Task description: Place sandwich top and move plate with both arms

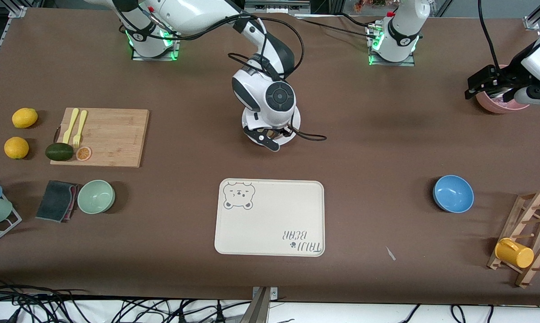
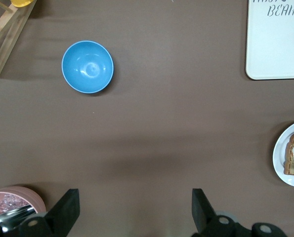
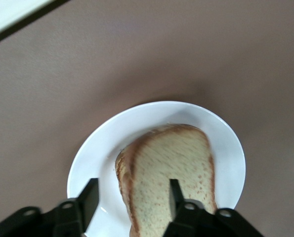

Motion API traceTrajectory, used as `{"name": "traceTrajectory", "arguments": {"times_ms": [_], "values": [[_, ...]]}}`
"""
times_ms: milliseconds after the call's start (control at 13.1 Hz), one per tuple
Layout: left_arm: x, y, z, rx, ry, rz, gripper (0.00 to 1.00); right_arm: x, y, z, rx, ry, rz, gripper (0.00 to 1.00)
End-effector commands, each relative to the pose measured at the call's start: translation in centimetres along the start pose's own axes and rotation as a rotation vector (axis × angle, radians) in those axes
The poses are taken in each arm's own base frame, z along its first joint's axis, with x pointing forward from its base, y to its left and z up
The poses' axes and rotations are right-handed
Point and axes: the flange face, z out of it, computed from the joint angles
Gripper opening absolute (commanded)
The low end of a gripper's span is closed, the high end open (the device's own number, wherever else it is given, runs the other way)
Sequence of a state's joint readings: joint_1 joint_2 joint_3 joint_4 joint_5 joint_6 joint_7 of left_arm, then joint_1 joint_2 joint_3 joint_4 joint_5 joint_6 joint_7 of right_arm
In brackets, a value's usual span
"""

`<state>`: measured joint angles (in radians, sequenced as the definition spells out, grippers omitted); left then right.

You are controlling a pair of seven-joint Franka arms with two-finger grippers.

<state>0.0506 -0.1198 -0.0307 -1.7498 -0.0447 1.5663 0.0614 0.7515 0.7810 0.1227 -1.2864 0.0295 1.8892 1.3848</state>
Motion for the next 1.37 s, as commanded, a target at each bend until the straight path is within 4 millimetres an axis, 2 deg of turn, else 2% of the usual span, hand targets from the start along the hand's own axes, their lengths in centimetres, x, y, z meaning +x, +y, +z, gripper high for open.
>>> {"name": "traceTrajectory", "arguments": {"times_ms": [0, 305, 534, 763, 916, 1144, 1297], "values": [[0.0, 0.0, -0.6, 0.025, -0.001, 0.003, 1.0, 1.7, 0.8, -3.1, 0.007, 0.024, 0.016, 1.0], [0.2, -0.1, -0.3, 0.025, -0.007, 0.001, 1.0, 8.0, 4.7, -9.2, 0.008, 0.019, -0.051, 1.0], [0.2, -0.5, -0.3, 0.024, -0.007, -0.005, 1.0, 14.7, 8.6, -13.8, 0.054, 0.038, -0.086, 1.0], [0.3, -0.5, -0.3, 0.024, -0.005, -0.005, 1.0, 21.3, 14.2, -16.8, 0.031, 0.037, -0.168, 1.0], [0.3, -0.5, -0.1, 0.024, -0.008, -0.006, 1.0, 24.7, 18.1, -19.0, 0.017, 0.044, -0.253, 1.0], [0.3, -0.6, -0.2, 0.024, -0.007, -0.008, 1.0, 29.1, 23.6, -20.3, -0.04, 0.023, -0.379, 1.0], [0.4, -0.6, 0.0, 0.023, -0.011, -0.008, 1.0, 31.8, 28.0, -22.9, -0.033, 0.046, -0.454, 1.0]]}}
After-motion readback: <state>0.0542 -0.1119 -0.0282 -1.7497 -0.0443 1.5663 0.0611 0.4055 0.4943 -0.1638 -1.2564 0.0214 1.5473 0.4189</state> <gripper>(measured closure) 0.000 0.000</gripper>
